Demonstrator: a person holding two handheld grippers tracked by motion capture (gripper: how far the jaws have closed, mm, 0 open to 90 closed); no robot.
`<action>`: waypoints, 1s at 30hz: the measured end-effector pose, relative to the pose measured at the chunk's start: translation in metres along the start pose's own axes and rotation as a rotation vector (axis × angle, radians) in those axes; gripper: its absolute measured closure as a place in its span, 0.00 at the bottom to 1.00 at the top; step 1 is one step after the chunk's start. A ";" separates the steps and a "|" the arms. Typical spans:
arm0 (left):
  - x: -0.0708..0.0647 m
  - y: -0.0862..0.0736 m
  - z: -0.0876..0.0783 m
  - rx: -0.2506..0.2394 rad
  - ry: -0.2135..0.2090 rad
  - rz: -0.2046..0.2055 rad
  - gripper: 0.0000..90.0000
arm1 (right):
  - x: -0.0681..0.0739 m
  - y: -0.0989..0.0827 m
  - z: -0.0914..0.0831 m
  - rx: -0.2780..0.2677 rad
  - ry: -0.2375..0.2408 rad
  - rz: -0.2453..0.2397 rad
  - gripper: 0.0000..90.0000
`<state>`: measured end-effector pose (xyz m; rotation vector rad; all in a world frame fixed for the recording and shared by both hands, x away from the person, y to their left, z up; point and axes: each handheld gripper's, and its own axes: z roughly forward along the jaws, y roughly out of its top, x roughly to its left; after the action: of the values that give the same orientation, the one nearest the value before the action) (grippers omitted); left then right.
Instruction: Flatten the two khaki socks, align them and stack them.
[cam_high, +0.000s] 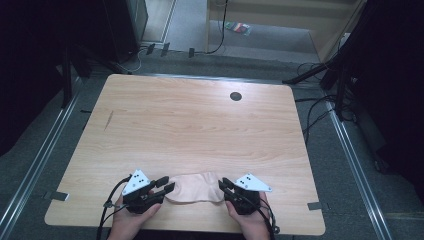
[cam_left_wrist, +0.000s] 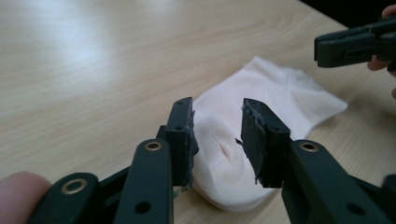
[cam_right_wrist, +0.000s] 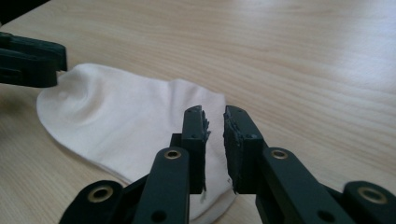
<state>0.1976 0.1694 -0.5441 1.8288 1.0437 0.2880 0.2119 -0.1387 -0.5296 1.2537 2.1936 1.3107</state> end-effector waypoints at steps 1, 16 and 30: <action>-0.001 -0.001 0.003 0.021 0.008 -0.001 0.75 | 0.000 -0.001 0.002 0.011 0.004 -0.001 0.91; -0.001 -0.003 0.010 0.093 0.064 0.021 0.67 | -0.004 -0.011 0.016 0.121 -0.011 0.017 0.93; 0.044 0.008 -0.034 -0.104 0.118 -0.075 0.14 | -0.046 0.003 -0.019 -0.002 -0.060 0.176 0.07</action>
<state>0.2076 0.2230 -0.5310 1.6920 1.1550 0.4012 0.2285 -0.1858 -0.5245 1.4937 2.0803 1.3202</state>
